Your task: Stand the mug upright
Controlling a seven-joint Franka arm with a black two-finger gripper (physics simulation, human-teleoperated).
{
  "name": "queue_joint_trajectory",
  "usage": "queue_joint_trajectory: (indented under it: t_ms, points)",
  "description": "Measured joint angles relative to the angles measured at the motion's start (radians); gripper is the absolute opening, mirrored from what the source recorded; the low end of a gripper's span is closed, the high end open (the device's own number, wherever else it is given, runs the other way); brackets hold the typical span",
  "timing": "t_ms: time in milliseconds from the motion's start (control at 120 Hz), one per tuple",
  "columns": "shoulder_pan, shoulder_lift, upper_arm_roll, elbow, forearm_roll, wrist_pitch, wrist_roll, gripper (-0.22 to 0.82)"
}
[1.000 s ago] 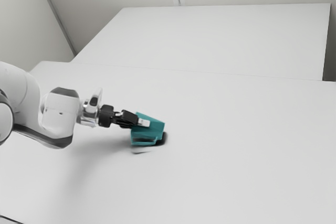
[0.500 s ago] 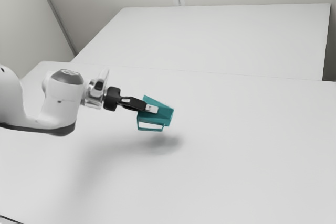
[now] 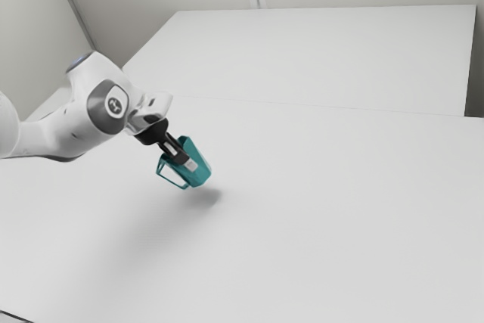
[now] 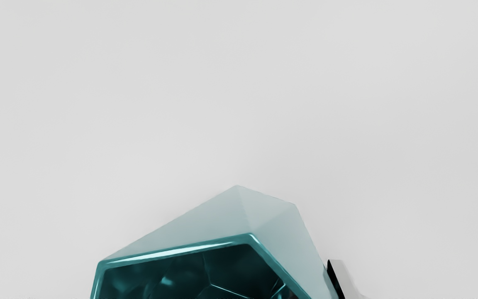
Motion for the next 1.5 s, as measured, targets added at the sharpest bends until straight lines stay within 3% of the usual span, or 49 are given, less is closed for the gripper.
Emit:
queue_joint_trajectory:
  t_ms: [542,1367,1500]
  points:
    - [0.022,0.011,-0.015,-0.015,0.283,0.014,-0.313,-0.18]
    - [0.021,0.109,-0.020,-0.002,0.306,0.065,-0.515,-0.18]
    - [0.014,0.113,-0.022,-0.001,0.298,0.068,-0.524,-0.13]
